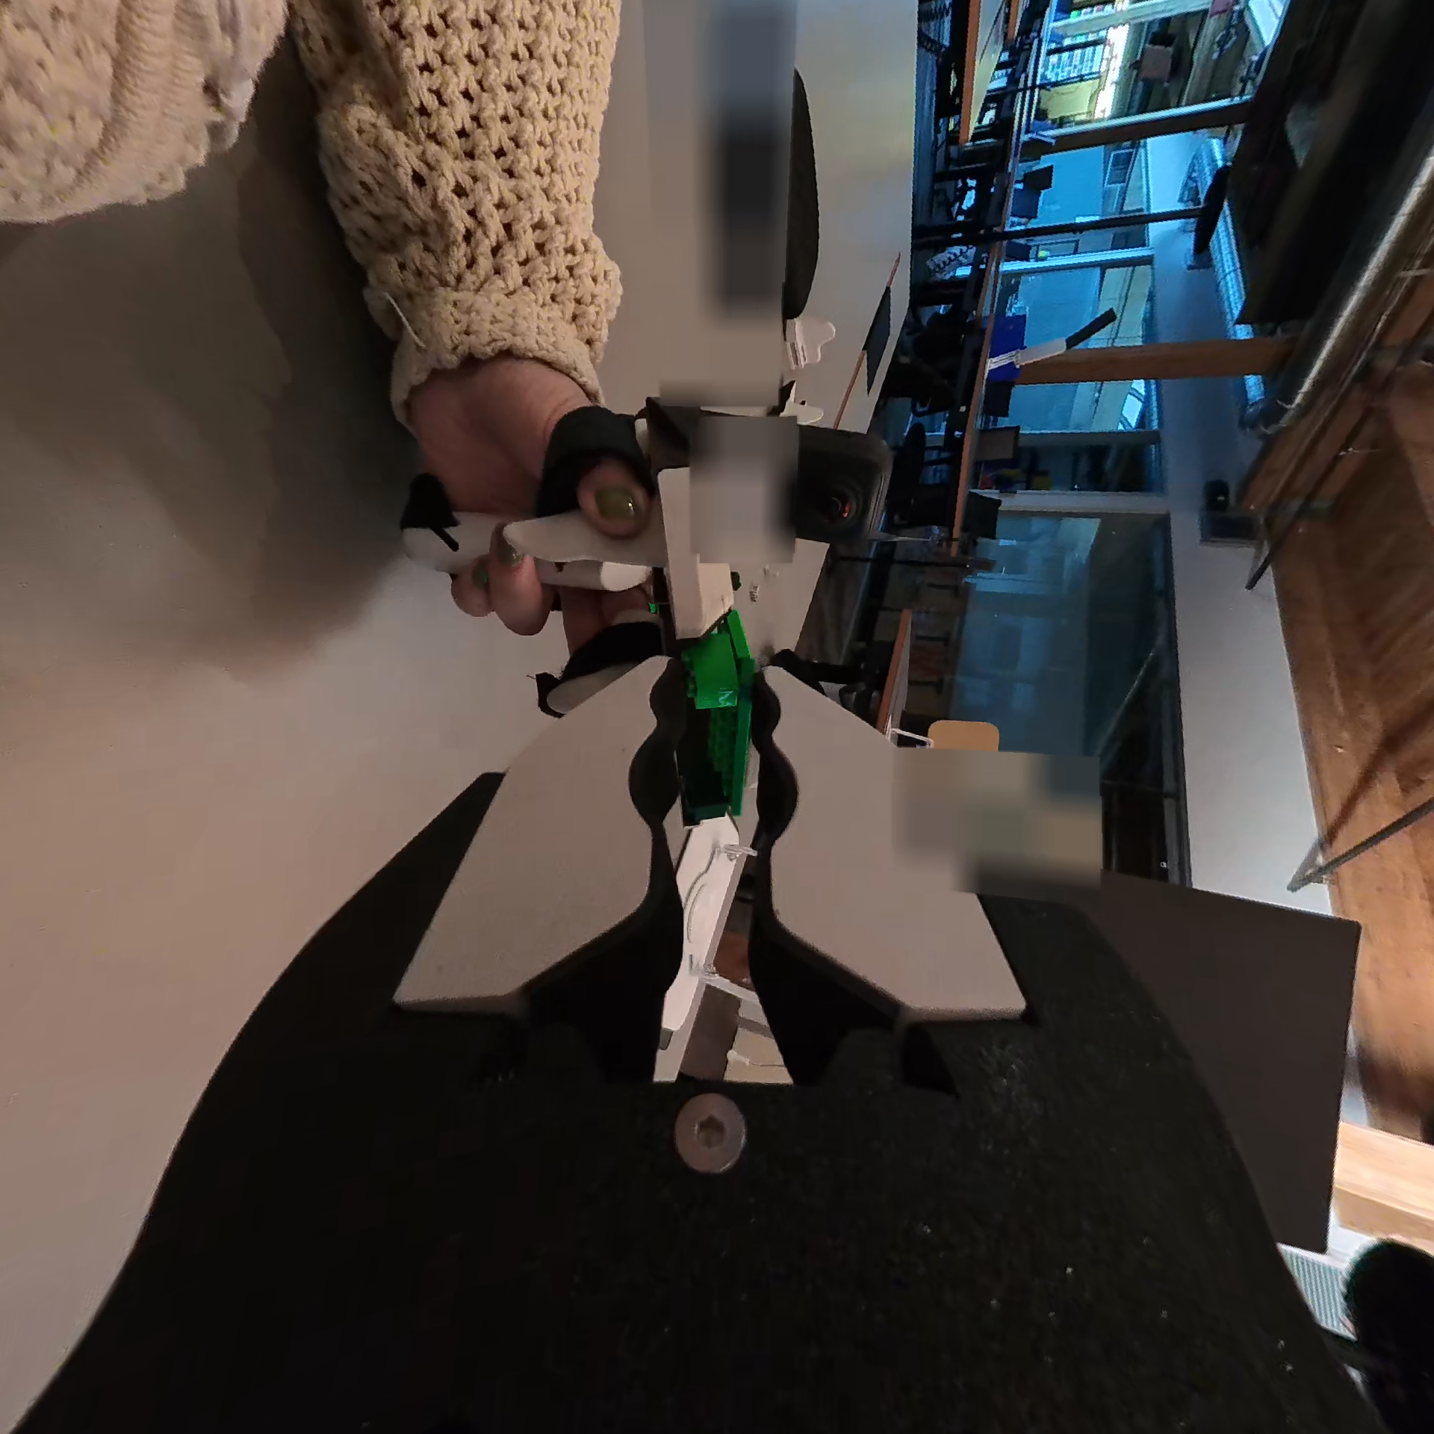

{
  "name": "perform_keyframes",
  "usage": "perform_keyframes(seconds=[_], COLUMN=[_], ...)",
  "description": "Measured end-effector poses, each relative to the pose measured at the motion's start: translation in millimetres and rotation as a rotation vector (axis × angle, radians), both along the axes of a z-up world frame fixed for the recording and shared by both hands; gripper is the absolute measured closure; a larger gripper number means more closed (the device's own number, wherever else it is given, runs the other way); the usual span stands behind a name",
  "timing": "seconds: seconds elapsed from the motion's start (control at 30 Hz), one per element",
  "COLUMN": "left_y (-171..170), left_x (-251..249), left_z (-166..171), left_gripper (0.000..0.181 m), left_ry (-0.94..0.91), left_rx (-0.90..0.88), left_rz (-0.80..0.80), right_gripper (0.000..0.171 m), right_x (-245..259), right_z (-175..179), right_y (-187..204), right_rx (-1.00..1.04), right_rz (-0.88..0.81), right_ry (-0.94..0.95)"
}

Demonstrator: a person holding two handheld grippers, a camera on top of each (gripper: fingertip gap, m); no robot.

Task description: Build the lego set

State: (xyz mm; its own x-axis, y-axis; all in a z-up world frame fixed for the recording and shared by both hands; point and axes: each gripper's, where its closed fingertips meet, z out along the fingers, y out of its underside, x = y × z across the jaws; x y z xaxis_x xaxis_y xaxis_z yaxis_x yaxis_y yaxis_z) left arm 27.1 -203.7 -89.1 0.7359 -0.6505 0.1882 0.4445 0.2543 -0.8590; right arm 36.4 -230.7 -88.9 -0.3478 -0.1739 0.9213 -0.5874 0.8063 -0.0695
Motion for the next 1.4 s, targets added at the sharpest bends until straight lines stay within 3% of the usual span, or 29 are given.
perform_keyframes(seconds=[0.57,0.73,0.83,1.3,1.4], left_y=[-5,-3,-3,-6,-15], left_x=[8,8,9,8,7], left_z=[-3,-6,-5,-3,5], left_gripper=[0.109,0.109,0.109,0.109,0.109], left_ry=[0.006,-0.003,-0.013,-0.052,-0.104], left_rx=[-0.021,-0.045,-0.043,-0.033,0.013], left_rz=[-0.061,-0.075,-0.086,-0.141,-0.208], right_gripper=[0.155,0.143,0.154,0.156,0.125], right_x=[5,2,3,2,-8], right_z=[-2,-3,-6,-5,-1], right_y=[0,0,-1,-5,2], right_rx=[-0.006,-0.011,0.005,-0.078,-0.124], right_rz=[0.018,-0.005,0.014,0.017,-0.050], right_ry=[-0.036,-0.059,-0.059,-0.106,-0.111])
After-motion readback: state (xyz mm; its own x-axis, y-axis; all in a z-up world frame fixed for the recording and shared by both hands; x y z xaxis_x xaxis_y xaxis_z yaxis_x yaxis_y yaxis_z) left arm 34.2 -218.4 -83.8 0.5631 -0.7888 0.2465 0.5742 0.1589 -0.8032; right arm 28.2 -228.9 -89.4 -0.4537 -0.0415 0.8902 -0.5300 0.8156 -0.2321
